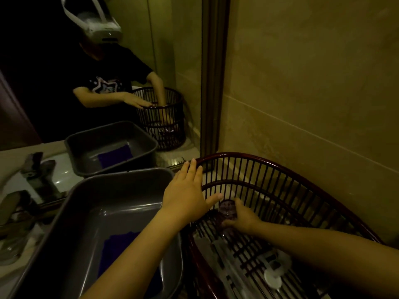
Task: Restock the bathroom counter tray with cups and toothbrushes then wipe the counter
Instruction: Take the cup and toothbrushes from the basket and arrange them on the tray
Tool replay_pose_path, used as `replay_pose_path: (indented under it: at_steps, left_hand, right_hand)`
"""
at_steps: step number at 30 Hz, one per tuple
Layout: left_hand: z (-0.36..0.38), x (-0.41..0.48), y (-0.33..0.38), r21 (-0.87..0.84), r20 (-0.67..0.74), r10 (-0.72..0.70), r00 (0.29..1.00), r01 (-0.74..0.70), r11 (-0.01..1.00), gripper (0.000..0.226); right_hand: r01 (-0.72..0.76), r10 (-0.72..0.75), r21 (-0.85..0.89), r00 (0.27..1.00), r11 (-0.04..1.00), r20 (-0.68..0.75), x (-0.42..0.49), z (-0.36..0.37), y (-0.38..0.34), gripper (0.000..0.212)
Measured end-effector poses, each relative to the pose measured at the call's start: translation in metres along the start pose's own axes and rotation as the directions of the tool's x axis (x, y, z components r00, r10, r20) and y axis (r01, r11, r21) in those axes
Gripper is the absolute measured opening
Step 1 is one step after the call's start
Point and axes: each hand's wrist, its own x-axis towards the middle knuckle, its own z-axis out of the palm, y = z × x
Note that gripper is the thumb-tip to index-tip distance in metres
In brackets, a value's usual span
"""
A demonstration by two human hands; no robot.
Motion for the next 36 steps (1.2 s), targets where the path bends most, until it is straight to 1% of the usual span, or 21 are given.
replay_pose_path:
  at_steps: [5,7,8,9,10,11,12,13,14,16,18,19,22,24,26,27,29,30,32,34,36]
  left_hand:
    - [-0.014,0.001,0.003,-0.131,0.113,-0.011,0.994,0.026,0.991,0.087]
    - [-0.028,0.003,0.005,-0.298,0.151,-0.035,0.988,0.079,0.951,0.079]
    - [-0.035,0.003,0.006,-0.445,0.134,-0.055,0.989,0.11,0.889,0.074]
    - [-0.043,0.002,0.009,-0.629,0.092,-0.083,0.992,0.122,0.767,0.071]
    - [-0.049,0.0,0.012,-0.812,0.041,-0.109,0.993,0.096,0.576,0.07]
    - [-0.055,-0.002,0.015,-0.932,-0.003,-0.114,0.993,0.038,0.359,0.072]
    - [-0.06,-0.005,0.018,-0.985,-0.023,-0.088,0.996,-0.007,0.173,0.076]
    - [-0.061,-0.009,0.021,-0.999,-0.025,-0.036,0.999,-0.024,0.025,0.08]
    - [-0.06,-0.013,0.023,-0.996,-0.014,0.017,1.0,-0.013,-0.09,0.083]
    - [-0.059,-0.02,0.024,-0.97,-0.002,0.092,0.996,0.02,-0.24,0.086]
    - [-0.059,-0.028,0.023,-0.963,-0.046,0.134,0.99,-0.008,-0.271,0.085]
    - [-0.058,-0.032,0.023,-0.963,-0.061,0.137,0.989,-0.022,-0.27,0.084]
    - [-0.055,-0.04,0.021,-0.967,-0.084,0.142,0.986,-0.046,-0.251,0.077]
    - [-0.055,-0.043,0.02,-0.973,-0.074,0.132,0.988,-0.042,-0.228,0.073]
    - [-0.055,-0.043,0.019,-0.97,-0.057,0.113,0.992,-0.028,-0.242,0.075]
    - [-0.055,-0.042,0.019,-0.963,-0.043,0.094,0.995,-0.016,-0.267,0.077]
    - [-0.054,-0.042,0.021,-0.924,0.022,0.073,0.997,0.048,-0.38,0.079]
    - [-0.052,-0.041,0.021,-0.883,0.06,0.086,0.995,0.093,-0.46,0.077]
    - [-0.049,-0.04,0.019,-0.771,0.157,0.121,0.98,0.198,-0.605,0.076]
    - [-0.048,-0.04,0.016,-0.642,0.228,0.197,0.954,0.299,-0.706,0.081]
    - [-0.047,-0.039,0.012,-0.546,0.22,0.264,0.939,0.343,-0.764,0.073]
  right_hand:
    - [0.034,-0.036,0.029,0.997,0.999,0.062,-0.021,-0.046,-0.024,0.088]
    - [0.078,-0.087,0.131,0.994,0.988,0.064,-0.042,-0.077,-0.04,0.076]
    - [0.111,-0.124,0.19,0.991,0.975,0.059,-0.054,-0.093,-0.049,0.069]
    - [0.152,-0.167,0.233,0.985,0.961,0.044,-0.069,-0.108,-0.061,0.064]
    - [0.192,-0.204,0.256,0.979,0.947,0.021,-0.083,-0.121,-0.073,0.059]
    - [0.235,-0.242,0.276,0.97,0.932,-0.012,-0.096,-0.133,-0.086,0.052]
    - [0.279,-0.277,0.287,0.96,0.916,-0.049,-0.109,-0.143,-0.1,0.044]
    - [0.322,-0.312,0.288,0.947,0.902,-0.08,-0.121,-0.15,-0.114,0.038]
    - [0.355,-0.34,0.268,0.935,0.896,-0.104,-0.132,-0.155,-0.127,0.035]
    - [0.394,-0.375,0.127,0.915,0.91,-0.15,-0.147,-0.16,-0.151,0.045]
    - [0.382,-0.383,-0.044,0.905,0.923,-0.183,-0.156,-0.159,-0.17,0.058]
    - [0.383,-0.392,-0.083,0.903,0.92,-0.178,-0.158,-0.156,-0.177,0.059]
    - [0.345,-0.36,-0.124,0.923,0.931,-0.139,-0.154,-0.148,-0.19,0.057]
    - [0.304,-0.315,-0.104,0.942,0.947,-0.113,-0.149,-0.145,-0.195,0.063]
    - [0.273,-0.287,-0.133,0.953,0.953,-0.099,-0.143,-0.14,-0.199,0.069]
    - [0.268,-0.291,-0.188,0.951,0.945,-0.105,-0.141,-0.137,-0.2,0.071]
    - [0.244,-0.284,-0.273,0.952,0.93,-0.116,-0.137,-0.135,-0.203,0.073]
    - [0.234,-0.262,-0.239,0.961,0.942,-0.091,-0.135,-0.137,-0.204,0.078]
    - [0.216,-0.218,-0.062,0.975,0.974,-0.035,-0.129,-0.147,-0.203,0.082]
    - [0.206,-0.204,0.019,0.975,0.978,-0.083,-0.117,-0.158,-0.193,0.074]
    - [0.161,-0.162,-0.018,0.981,0.987,-0.107,-0.102,-0.159,-0.167,0.059]
